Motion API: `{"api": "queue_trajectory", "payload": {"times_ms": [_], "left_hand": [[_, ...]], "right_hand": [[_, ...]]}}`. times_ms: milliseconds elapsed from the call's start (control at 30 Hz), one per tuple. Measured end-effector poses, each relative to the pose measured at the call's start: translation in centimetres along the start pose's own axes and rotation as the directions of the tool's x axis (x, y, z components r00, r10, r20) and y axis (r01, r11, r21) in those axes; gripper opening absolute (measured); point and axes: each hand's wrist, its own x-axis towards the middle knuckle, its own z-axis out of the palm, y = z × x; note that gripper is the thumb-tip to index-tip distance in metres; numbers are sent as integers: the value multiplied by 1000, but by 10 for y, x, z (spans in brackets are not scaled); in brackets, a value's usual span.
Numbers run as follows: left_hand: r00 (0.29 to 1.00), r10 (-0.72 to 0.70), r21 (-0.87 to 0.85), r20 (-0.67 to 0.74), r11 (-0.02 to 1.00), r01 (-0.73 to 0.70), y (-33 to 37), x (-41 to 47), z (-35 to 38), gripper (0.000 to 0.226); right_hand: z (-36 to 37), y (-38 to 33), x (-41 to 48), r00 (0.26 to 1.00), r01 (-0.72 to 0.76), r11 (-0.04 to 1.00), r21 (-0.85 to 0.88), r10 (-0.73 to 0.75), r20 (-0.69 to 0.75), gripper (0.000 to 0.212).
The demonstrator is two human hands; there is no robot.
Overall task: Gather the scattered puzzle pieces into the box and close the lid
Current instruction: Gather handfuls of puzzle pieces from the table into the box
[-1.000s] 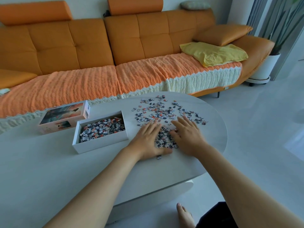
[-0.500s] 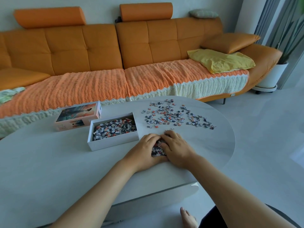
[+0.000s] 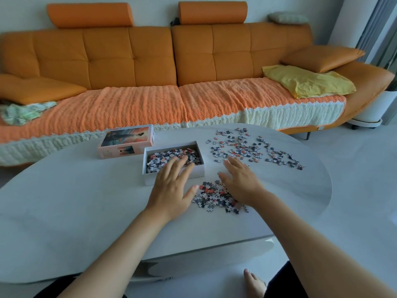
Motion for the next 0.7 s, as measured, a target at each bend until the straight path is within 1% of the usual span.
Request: {"api": "queue_trajectory", "payload": {"times_ms": [67,100,167,233,333,400,467,567,600,633,667,700], "left_hand": [[987,-59,42,147,998,53,-9,2,4,74],[980,-60,61,188,997,49,-13,4,7,76],[974,-50,81,219,996,33,-18,11,10,73],[971,-55,52,232,998,44,-23,19,9,69],[969,-61,35,239,998,54,-30,28,10,68],[975,-60,8,212,998,60,-32,30,11,66],[995,-20,-34,97,999,24,-27,30,12,63],[987,124,-133,-100,982,-137,-7,30,9,52],[979,160,-189,-125,965,-182,1,31,9,49],[979,179,-257,-100,946,-200,11,30,9,52],[982,186,-326,-18,928,-182,20,28,10,62],[975,197,-366,102,919,-147,26,26,12,78]], "right_hand": [[1,8,9,996,-19,998,-59,24,91,66],[2,10,14,992,-23,996,-84,33,121,68],[2,10,22,988,-11,992,-127,30,154,70],[4,6,28,984,19,988,-153,8,179,69],[8,-2,33,981,48,989,-139,-20,193,64],[8,-5,31,984,62,993,-105,-44,171,59],[4,-8,25,987,73,997,-40,-66,147,51],[-2,-12,14,998,31,985,172,-41,55,32],[-4,-11,12,1000,22,973,229,-22,-1,30],[-6,-7,11,998,30,973,227,-15,-68,30],[-8,-1,10,992,37,985,166,-17,-122,32],[-9,8,10,991,22,997,74,-12,-136,37]]}}
